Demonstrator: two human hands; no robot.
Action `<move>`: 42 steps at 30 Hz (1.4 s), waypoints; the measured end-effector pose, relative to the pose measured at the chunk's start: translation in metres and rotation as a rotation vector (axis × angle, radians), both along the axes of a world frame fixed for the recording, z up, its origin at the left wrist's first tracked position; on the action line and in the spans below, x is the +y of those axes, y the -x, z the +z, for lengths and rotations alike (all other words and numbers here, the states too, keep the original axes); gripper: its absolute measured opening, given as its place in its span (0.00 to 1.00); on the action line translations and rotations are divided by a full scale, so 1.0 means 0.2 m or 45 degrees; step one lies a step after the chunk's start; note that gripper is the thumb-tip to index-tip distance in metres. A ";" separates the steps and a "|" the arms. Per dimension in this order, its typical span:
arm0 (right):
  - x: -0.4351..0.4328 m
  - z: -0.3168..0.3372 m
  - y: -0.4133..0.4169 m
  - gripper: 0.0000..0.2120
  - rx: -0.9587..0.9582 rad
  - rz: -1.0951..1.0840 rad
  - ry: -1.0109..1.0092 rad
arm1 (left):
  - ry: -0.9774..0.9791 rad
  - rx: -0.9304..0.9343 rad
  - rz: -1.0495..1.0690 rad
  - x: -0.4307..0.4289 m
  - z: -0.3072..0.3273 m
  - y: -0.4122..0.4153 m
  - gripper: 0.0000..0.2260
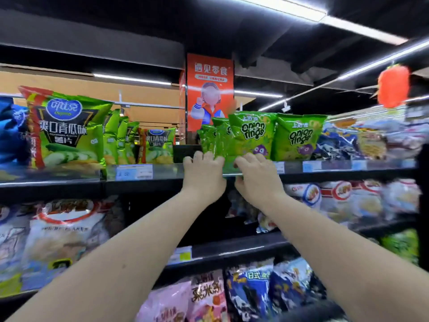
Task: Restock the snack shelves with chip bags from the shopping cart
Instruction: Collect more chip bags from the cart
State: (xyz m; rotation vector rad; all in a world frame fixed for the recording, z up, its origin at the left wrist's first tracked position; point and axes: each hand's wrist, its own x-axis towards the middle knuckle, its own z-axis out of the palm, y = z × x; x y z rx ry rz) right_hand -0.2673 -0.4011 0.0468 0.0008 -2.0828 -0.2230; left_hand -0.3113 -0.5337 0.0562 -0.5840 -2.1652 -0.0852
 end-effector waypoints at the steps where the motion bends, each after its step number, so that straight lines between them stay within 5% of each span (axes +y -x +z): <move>1: 0.05 -0.05 -0.07 0.16 -0.046 -0.065 -0.023 | 0.011 -0.012 -0.040 0.06 -0.04 -0.04 0.16; 10: 0.72 -0.41 -0.77 0.19 -0.424 -0.631 0.008 | 0.178 -0.084 -0.454 0.85 -0.38 -0.53 0.20; 28: 2.49 -1.17 -2.57 0.18 -0.626 -1.324 0.490 | 0.429 -0.310 -1.296 2.98 -1.15 -2.13 0.14; 42: 3.53 -1.97 -2.91 0.16 -0.789 -1.447 0.872 | 0.749 -0.453 -1.436 4.12 -1.93 -2.44 0.16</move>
